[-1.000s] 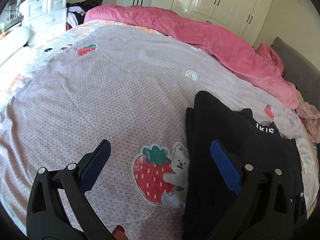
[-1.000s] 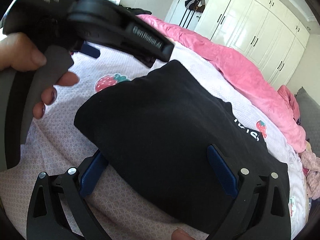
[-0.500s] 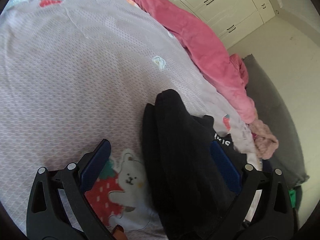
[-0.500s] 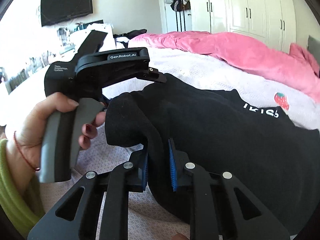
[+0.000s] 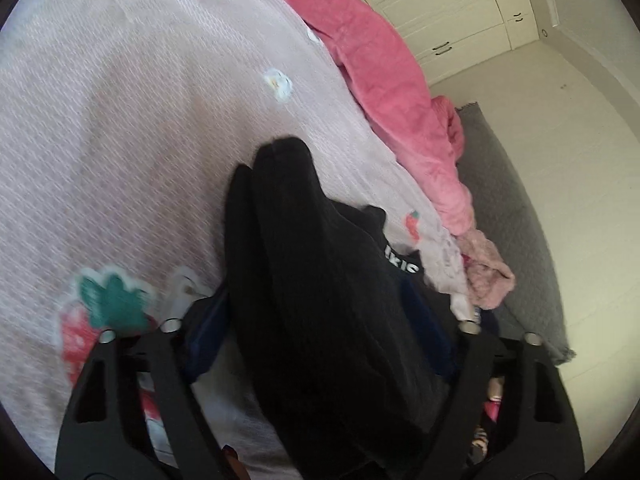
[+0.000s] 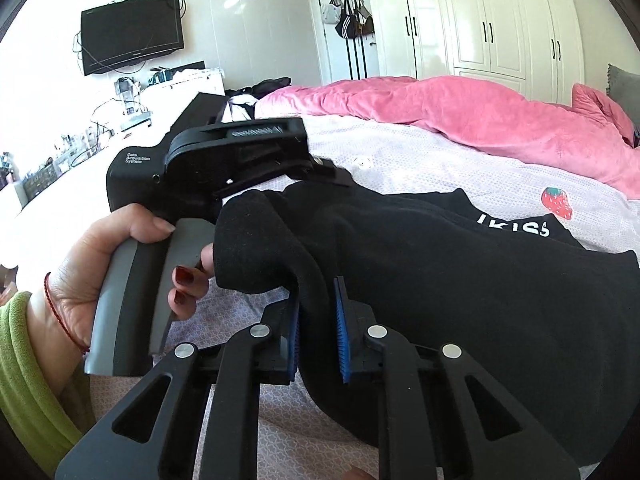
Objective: Fold small clothes
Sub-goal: 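Grasp the shirt side edge with the right gripper while the left gripper grasps it too, then lift the shirt edge with both grippers and fold it over onto the shirt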
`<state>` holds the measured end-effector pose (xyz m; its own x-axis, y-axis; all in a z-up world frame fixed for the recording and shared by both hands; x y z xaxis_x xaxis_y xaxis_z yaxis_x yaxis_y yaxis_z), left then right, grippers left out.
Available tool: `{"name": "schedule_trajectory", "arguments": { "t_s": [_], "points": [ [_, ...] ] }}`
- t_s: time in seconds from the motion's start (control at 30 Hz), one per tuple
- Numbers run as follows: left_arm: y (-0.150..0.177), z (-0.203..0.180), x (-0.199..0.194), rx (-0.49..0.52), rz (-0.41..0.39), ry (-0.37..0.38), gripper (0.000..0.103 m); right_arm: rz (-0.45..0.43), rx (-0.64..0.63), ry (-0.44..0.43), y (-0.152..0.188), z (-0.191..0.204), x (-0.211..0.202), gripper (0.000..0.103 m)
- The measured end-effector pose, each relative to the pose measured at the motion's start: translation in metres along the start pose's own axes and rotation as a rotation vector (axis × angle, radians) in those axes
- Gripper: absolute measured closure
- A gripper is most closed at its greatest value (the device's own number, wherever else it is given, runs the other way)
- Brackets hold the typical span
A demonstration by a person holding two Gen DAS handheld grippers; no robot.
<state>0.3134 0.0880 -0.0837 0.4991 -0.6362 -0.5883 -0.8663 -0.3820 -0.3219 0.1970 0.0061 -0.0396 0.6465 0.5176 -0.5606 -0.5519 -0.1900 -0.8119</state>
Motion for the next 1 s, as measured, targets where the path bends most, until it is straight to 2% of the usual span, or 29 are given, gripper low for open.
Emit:
{"name": "schedule_trajectory", "arguments": {
  "t_s": [0.07, 0.2, 0.23, 0.33, 0.5, 0.77, 1.0],
  "points": [
    [0.003, -0.003, 0.006, 0.009, 0.001, -0.01, 0.043, 0.0, -0.007, 0.001, 0.0, 0.0, -0.001, 0.09],
    [0.005, -0.002, 0.009, -0.009, -0.01, -0.004, 0.078, 0.003, -0.019, 0.001, 0.003, 0.002, -0.002, 0.09],
    [0.006, -0.004, 0.008, -0.009, -0.019, -0.006, 0.081, 0.003, -0.02, 0.002, 0.003, 0.001, -0.002, 0.09],
    [0.007, -0.008, 0.0, -0.004, -0.035, 0.006, 0.084, -0.005, -0.025, 0.008, 0.004, 0.001, -0.005, 0.091],
    [0.009, -0.028, -0.017, 0.059, -0.071, 0.014, 0.088, -0.037, -0.037, 0.029, 0.005, -0.001, -0.018, 0.093],
    [0.028, -0.087, -0.018, 0.161, -0.122, -0.037, 0.088, -0.095, 0.03, 0.072, 0.004, -0.027, -0.057, 0.095],
    [0.04, -0.124, -0.008, 0.15, -0.114, -0.039, 0.088, -0.131, 0.112, 0.085, 0.007, -0.061, -0.093, 0.096]
  ]
}}
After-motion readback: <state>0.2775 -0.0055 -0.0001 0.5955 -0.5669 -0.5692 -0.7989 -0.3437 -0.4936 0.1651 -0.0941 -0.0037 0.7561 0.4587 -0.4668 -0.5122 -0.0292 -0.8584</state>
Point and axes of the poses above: each gripper's, at about its wrist camera, not at the fingertips, and x roughly the way its jaws point, z to its left, y to its underside, the point moved 3 cm from there along x, roughly the way its jaws point, and after that the axes turned 5 degrees about -y, right-handed, at the moved point
